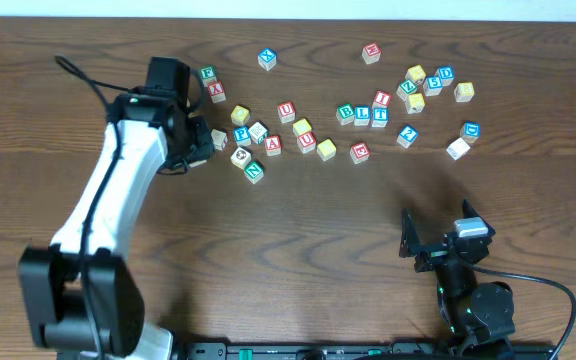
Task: Spell out ROBOT
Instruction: 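Lower the left gripper over the green R block and close on it, then carry the R block toward the open table area and lower it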
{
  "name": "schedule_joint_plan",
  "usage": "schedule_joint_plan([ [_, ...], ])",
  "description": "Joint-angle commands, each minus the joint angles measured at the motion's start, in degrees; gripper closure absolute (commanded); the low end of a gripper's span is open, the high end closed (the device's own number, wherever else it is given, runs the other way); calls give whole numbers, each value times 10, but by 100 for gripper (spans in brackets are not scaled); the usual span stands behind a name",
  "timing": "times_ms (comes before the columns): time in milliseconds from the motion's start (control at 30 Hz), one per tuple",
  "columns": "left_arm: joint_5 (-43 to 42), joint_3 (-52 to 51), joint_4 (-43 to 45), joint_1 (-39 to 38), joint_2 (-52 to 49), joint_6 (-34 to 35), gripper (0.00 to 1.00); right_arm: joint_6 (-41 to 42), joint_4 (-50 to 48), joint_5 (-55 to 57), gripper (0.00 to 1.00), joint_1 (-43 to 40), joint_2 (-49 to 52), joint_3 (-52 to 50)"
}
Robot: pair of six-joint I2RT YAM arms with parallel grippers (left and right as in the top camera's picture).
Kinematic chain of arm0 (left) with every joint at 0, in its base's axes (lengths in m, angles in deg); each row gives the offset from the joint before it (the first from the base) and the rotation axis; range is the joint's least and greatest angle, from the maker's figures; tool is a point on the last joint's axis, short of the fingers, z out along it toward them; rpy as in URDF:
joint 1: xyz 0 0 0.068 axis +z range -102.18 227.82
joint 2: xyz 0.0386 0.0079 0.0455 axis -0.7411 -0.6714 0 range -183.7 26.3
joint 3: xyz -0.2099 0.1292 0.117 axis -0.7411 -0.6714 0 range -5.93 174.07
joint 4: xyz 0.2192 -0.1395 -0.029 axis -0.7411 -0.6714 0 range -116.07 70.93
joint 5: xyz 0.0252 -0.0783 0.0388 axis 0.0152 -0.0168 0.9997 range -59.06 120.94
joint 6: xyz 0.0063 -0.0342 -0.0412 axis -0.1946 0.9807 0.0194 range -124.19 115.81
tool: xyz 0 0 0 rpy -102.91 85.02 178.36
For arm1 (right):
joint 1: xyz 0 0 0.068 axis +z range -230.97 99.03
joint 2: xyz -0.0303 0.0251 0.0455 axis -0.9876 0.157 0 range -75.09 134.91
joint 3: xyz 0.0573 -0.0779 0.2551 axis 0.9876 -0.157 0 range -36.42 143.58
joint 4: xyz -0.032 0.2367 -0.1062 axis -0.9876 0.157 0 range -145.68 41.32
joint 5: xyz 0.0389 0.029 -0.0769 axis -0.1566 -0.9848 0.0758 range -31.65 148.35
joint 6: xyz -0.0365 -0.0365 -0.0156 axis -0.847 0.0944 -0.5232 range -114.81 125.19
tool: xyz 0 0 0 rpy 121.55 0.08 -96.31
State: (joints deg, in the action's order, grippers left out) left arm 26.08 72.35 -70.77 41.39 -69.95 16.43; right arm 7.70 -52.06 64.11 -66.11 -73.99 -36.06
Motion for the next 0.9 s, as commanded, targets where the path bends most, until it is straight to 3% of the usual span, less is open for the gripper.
schedule_joint_plan([
  [0,-20,14,-33,-18,35,-29,88,-4,2,-3,1,-6,0,0],
  [300,-16,6,-85,-109,54,-30,92,-4,2,-3,1,-6,0,0],
  [500,43,-26,-84,-160,54,0,92,-4,2,-3,1,-6,0,0],
  [867,45,-122,9,-175,54,17,92,-4,2,-3,1,-6,0,0],
])
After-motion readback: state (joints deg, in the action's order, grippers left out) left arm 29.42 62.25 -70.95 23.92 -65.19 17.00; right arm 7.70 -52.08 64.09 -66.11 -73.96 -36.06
